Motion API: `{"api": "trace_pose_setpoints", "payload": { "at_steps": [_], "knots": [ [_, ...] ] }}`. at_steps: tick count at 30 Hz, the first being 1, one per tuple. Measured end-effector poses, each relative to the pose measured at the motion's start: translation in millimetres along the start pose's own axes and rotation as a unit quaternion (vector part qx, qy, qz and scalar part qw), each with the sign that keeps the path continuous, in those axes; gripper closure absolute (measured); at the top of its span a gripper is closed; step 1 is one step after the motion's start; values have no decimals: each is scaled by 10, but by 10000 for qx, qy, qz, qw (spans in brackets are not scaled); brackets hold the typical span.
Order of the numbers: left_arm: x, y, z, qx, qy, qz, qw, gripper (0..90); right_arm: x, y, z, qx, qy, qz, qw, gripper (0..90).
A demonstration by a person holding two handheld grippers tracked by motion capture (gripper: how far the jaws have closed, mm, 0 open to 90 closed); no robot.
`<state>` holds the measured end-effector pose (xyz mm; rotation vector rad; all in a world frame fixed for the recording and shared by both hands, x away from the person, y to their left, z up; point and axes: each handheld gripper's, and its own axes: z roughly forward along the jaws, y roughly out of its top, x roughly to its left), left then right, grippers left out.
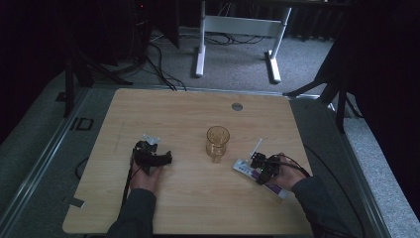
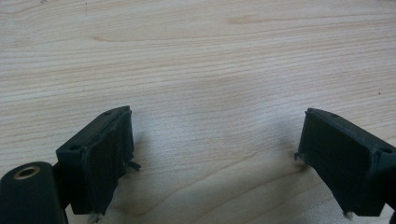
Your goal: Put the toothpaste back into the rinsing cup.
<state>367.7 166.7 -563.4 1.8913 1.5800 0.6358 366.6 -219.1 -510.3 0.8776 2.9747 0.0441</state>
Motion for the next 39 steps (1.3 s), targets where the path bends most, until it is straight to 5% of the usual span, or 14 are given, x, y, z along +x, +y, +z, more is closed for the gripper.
{"api": "trace_pose_setpoints", "payload": {
  "at_steps": [17, 27, 39],
  "knots": [
    [0, 0, 0, -3, -1, -1, 10000, 105, -38, -126, -151, -449, 122, 212, 9987, 716],
    [0, 0, 0, 0, 2, -1, 10000, 104, -95, -195, -282, -1013, 228, 464, 9935, 717],
    [0, 0, 0, 0, 0, 0, 10000, 105, -131, -233, -342, -1238, 194, 552, 9906, 718]
  ]
}}
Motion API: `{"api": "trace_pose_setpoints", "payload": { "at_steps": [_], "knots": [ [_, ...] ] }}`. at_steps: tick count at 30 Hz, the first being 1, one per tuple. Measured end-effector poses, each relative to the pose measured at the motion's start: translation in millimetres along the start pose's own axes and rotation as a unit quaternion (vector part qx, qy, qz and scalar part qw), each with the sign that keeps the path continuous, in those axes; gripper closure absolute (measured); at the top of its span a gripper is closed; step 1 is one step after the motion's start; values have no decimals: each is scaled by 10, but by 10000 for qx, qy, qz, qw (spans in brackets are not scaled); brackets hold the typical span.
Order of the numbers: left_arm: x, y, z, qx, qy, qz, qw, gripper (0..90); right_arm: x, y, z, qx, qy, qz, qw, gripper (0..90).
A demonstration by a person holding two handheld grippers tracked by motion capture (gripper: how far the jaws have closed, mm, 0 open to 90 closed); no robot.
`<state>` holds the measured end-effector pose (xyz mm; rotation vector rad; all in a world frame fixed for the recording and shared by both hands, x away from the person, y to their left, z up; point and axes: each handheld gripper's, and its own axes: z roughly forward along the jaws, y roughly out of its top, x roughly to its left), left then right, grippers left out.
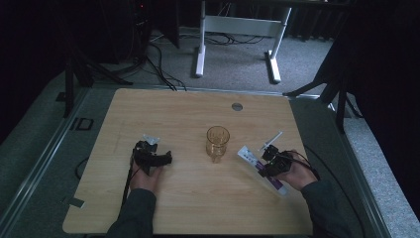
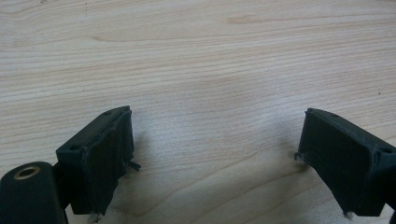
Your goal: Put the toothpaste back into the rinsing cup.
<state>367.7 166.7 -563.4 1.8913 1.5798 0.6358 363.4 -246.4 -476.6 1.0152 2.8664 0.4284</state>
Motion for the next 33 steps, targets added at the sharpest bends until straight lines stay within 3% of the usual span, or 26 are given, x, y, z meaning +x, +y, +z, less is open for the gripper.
{"api": "trace_pose_setpoints", "payload": {
  "at_steps": [9, 14, 33],
  "knots": [
    [0, 0, 0, 0, 1, -2, 10000, 105, -15, -14, -46, -342, 61, 111, 9993, 719],
    [0, 0, 0, 0, 0, 0, 10000, 104, -11, -19, -69, -510, -63, 98, 9986, 719],
    [0, 0, 0, -1, 0, 0, 10000, 105, -27, -24, -166, -1230, -264, 253, 9917, 725]
  ]
}}
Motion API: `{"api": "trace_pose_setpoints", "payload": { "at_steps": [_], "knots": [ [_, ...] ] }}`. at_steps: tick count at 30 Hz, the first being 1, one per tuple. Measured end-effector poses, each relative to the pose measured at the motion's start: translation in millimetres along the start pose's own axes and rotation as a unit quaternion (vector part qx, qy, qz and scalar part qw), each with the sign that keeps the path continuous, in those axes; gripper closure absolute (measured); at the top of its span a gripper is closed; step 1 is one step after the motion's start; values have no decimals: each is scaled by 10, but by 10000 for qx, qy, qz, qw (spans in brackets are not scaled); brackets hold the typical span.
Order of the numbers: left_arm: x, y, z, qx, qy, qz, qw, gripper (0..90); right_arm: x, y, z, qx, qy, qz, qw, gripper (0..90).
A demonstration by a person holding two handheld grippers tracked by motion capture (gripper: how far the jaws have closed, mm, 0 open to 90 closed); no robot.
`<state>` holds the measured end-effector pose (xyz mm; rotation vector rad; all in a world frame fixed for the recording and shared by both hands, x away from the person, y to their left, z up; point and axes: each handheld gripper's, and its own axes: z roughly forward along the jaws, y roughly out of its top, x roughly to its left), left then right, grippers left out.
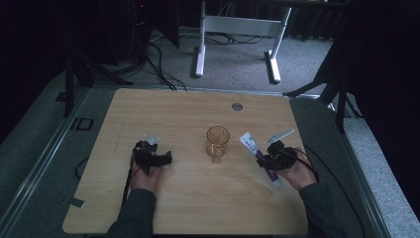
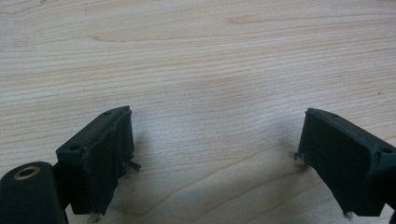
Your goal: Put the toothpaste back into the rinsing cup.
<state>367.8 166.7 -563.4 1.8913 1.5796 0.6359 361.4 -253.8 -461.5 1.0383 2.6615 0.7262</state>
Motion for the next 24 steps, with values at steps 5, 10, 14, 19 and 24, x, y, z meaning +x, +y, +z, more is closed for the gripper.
{"api": "trace_pose_setpoints", "payload": {
  "at_steps": [5, 10, 14, 19, 24],
  "knots": [
    [0, 0, 0, 1, 3, -1, 10000, 105, -2, 8, -20, -185, -50, 35, 9998, 726],
    [0, 0, 0, 0, 1, -1, 10000, 105, 7, 13, -40, -356, -106, 18, 9993, 726],
    [0, 0, 0, 2, 2, 0, 10000, 105, 8, 22, -54, -453, -138, 36, 9989, 726],
    [0, 0, 0, 1, 2, 0, 10000, 105, 4, 30, -55, -524, -153, 109, 9985, 726],
    [0, 0, 0, 0, 0, -1, 10000, 105, 8, 37, -62, -596, -173, 167, 9979, 726]
  ]
}}
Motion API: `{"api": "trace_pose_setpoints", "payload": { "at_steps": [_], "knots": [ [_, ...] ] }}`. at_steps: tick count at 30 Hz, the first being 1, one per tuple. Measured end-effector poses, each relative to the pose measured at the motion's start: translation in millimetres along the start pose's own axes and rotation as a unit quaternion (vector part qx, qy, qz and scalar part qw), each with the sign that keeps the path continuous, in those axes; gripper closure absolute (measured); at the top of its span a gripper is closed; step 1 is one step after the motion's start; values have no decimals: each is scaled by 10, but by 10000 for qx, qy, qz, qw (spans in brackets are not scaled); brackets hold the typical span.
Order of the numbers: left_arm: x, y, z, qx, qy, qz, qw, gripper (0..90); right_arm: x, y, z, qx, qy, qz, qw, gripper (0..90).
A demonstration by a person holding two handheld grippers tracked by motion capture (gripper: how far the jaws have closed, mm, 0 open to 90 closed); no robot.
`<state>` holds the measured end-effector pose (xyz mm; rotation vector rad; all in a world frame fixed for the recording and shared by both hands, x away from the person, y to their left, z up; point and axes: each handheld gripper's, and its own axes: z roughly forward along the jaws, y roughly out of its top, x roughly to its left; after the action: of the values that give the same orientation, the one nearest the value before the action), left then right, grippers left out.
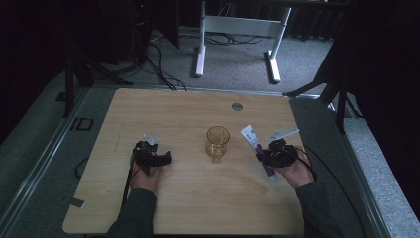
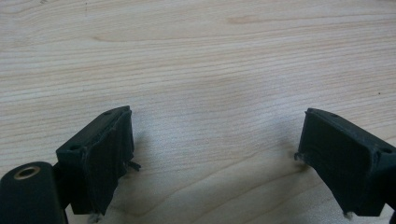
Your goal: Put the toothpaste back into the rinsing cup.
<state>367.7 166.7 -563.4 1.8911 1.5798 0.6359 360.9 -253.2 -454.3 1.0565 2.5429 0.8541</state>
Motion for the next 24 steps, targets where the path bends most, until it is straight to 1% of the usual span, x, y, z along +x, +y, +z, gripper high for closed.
{"api": "trace_pose_setpoints", "payload": {
  "at_steps": [5, 10, 14, 21, 24],
  "knots": [
    [0, 0, 0, 0, 2, 0, 10000, 105, 19, 17, 1, -24, -9, -32, 10000, 726],
    [0, 0, 0, 1, 0, 1, 10000, 105, 21, 29, -6, -124, -27, 43, 9999, 726],
    [0, 0, 0, 0, 0, 0, 10000, 105, 27, 47, -16, -162, -22, 46, 9999, 726],
    [0, 0, 0, 1, 3, -1, 10000, 105, 18, 70, -29, -347, -13, 121, 9993, 726],
    [0, 0, 0, 1, 3, -1, 10000, 105, 28, 86, -28, -390, -29, 102, 9992, 726]
  ]
}}
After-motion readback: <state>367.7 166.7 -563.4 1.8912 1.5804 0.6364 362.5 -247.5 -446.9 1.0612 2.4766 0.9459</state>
